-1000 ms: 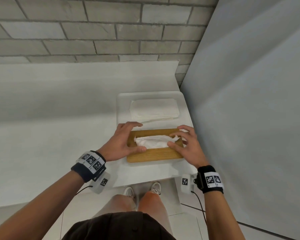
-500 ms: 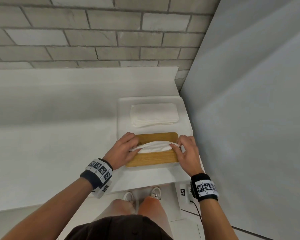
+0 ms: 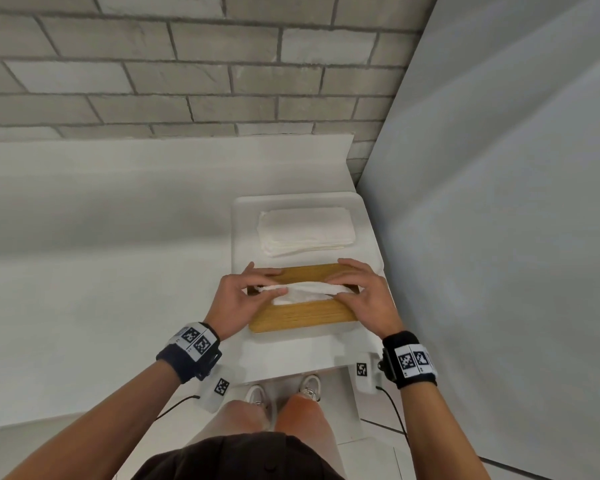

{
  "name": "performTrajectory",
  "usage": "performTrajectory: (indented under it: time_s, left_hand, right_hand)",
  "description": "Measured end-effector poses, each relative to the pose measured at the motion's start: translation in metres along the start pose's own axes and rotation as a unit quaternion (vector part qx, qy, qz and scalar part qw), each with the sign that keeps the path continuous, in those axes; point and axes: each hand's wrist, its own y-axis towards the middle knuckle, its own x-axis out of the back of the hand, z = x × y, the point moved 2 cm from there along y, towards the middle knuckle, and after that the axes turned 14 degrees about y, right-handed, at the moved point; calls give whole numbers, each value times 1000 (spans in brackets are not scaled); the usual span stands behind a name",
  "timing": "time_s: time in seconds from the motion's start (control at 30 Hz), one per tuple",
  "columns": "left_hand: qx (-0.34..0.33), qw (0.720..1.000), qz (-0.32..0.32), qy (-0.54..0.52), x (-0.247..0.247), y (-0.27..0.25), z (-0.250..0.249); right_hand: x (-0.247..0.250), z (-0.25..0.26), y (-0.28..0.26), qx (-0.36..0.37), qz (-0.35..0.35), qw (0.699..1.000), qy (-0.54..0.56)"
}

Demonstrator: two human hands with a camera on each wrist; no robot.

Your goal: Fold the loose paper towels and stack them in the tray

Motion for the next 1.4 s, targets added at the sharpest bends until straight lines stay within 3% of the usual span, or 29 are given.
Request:
performTrajectory:
  time_s: [0.1,0.23,0.4,0.5,0.6,0.67,0.8,0.93,1.03,1.13,1.27,1.4]
  left_hand:
    - [9,1000,17,-24,8,-6,-3]
    - [5,996,81,44,9,-5,-9]
    - [-74,983,121,116,0,12,-20]
    - [-70,985,120,104,3,17,-19]
    - [-64,984,127,108,13,16,-13]
    - [-69,982,130,119,19,13,-9]
    - [-100,976,115,155,23,10,-2]
    - [-97,979,95,151,23,4,0]
    - [-81,987,53,132,17,-4,-4]
    - [-64,985,29,158,3,-5,-8]
    - [-66,980,-36,183,-7,-2,-13]
    - [-51,984,-110,133,9,-4,-33]
  right_hand:
    - [-1,8,-9,-27,-23,999,21]
    - [-3,13,5,-91,90,982,-137]
    - [-26,42,38,-41,243,938,-243]
    - [-23,56,45,-34,267,916,-296]
    - [1,50,40,-77,249,901,-346]
    - [12,42,33,-79,233,907,-342]
    - [14,33,19,-45,177,961,-209]
    - [14,21,5,-33,47,997,-49]
    - [12,18,-3,-56,19,998,-26]
    - [4,19,-2,-51,35,991,-115]
    - [2,19,-1,-2,-31,995,-96]
    - [13,38,-2,58,-121,988,-71]
